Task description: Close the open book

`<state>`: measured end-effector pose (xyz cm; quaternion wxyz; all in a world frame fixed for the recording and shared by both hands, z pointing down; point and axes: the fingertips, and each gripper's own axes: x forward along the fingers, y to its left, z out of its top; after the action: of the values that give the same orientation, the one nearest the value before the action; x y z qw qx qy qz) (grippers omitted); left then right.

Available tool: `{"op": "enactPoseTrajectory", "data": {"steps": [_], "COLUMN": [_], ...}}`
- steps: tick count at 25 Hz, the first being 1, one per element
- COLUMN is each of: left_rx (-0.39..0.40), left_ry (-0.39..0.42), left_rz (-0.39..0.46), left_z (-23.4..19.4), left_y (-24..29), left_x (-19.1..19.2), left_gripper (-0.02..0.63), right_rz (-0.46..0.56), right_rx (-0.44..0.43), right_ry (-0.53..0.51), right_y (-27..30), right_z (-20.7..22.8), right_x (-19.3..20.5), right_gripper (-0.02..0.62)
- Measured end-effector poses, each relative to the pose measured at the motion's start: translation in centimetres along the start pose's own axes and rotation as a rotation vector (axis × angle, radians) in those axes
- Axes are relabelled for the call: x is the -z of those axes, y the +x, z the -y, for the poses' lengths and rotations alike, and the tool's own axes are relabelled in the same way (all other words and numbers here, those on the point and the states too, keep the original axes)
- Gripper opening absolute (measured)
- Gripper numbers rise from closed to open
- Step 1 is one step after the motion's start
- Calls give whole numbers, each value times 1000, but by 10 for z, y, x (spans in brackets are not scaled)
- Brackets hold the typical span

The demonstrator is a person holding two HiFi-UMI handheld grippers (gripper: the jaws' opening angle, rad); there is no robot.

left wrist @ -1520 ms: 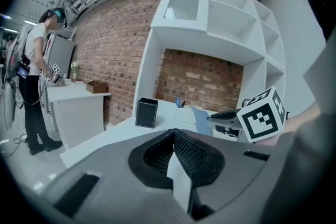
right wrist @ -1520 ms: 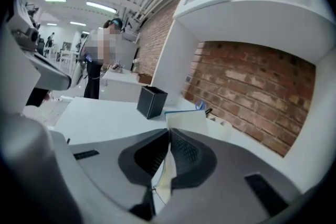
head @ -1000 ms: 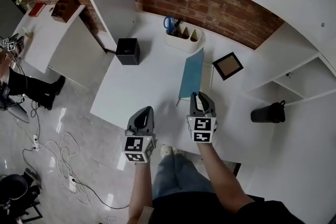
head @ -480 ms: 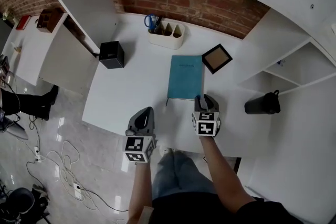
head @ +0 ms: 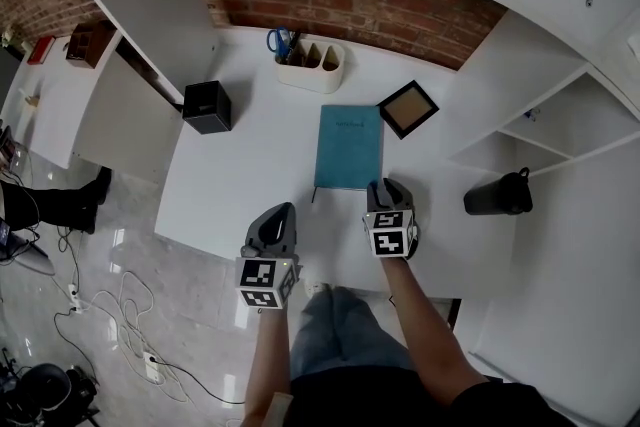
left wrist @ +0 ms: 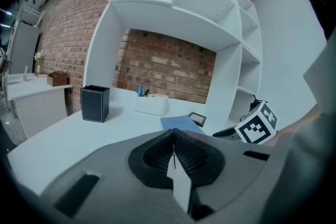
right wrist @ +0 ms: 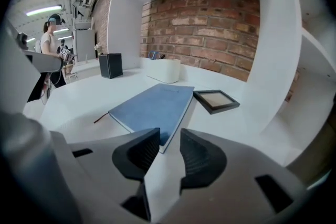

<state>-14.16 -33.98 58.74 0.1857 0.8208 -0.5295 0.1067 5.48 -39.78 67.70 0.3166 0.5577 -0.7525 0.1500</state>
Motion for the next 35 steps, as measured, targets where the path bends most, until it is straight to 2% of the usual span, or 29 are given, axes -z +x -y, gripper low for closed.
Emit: {"op": "enactPoseTrajectory", "data": {"steps": [2,6,15,21,29,35], "left_rx": [0,5,15,19,32,31], "left_ry": [7,28,109,164,224,245], "left_rz": [10,41,153,234,323,346], "left_z": [1,6,20,29,45,48], "left_y": [0,-2,-8,-15,-15,-14], "left_x": [-6,-23,-86,-135,-186,-200], "left_gripper": [9,9,9,9,9,9], "right_rz": [50,181,453,596,723,758], "right_rx": [4,27,70,99,125,121], "right_ry": [18,67,89,121,163,168], "right_y": [-8,-35,-112,-163,-205,-215], "right_z": [5,18,51,73,101,106], "right_x": [-11,-41,-121,-156,-179,-188], "right_gripper": [106,33,1,0,-2,-2]}}
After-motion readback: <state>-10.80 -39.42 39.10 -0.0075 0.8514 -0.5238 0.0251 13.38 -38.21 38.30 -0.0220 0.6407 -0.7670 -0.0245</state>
